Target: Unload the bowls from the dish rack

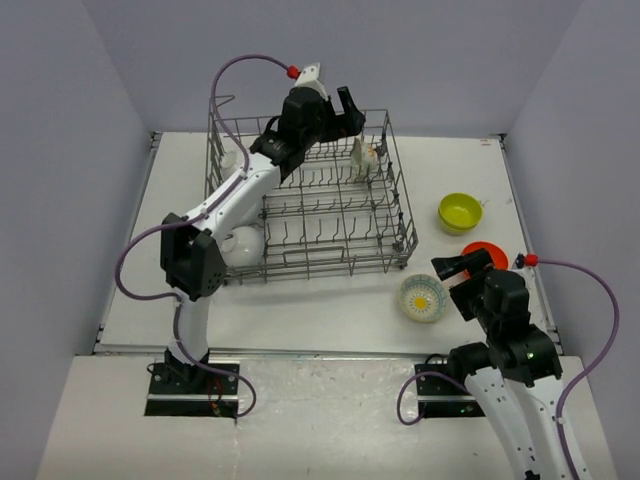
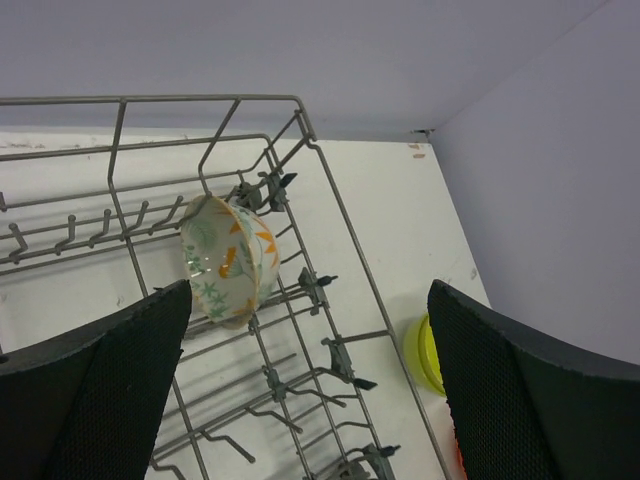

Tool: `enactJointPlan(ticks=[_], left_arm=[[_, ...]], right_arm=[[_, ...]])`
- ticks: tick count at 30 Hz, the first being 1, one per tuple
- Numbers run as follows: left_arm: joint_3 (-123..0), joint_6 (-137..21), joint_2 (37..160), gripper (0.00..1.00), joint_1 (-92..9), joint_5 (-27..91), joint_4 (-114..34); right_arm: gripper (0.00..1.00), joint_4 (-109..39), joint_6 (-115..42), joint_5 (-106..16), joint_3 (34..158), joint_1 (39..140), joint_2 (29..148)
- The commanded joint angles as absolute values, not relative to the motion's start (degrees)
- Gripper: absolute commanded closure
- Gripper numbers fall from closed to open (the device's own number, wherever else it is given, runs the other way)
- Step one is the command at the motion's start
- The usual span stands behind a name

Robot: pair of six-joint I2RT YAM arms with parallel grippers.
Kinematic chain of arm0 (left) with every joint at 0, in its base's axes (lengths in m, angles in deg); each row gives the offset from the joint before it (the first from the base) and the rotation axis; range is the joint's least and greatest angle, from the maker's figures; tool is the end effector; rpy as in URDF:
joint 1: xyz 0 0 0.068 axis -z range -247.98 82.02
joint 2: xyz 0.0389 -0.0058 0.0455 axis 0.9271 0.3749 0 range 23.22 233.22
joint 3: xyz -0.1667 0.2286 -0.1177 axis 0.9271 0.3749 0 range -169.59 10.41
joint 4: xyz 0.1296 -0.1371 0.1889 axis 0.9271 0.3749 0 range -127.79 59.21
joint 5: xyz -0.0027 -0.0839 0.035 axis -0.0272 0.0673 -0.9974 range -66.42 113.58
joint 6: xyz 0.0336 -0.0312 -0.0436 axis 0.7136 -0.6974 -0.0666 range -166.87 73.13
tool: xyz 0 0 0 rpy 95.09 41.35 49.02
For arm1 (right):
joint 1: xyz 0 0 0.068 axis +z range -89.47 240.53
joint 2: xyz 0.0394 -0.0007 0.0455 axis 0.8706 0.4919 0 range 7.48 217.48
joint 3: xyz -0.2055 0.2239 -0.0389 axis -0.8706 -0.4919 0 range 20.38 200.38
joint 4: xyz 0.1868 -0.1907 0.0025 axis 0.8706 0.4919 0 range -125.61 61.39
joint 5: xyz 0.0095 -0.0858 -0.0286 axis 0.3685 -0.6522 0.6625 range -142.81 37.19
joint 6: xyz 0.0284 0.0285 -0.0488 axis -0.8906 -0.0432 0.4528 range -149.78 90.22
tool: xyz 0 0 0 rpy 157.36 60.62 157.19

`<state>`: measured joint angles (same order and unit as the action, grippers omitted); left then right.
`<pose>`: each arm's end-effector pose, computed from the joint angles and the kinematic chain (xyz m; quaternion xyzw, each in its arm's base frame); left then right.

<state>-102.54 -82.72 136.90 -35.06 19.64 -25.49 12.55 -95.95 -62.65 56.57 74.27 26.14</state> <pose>0.4306 -0.2750 0.4161 -0.0414 0.7815 -0.3290 0.5285 0.0633 0.0070 0.2797 0.4205 0.7578 0.2597 0.4261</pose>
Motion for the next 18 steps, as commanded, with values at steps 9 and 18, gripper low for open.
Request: enactJointPlan(ticks=[9, 18], left_arm=[[-115.44, -87.73, 154.16, 0.00, -39.15, 34.90, -30.66], [-118.09, -93.53, 163.22, 0.07, -39.15, 40.72, -36.82]], right_arm=[[0.01, 10.97, -85.24, -58.61, 61.95, 74.16, 22.07], [0.01, 11.15, -81.81, -53.78, 64.33, 74.16, 21.90]])
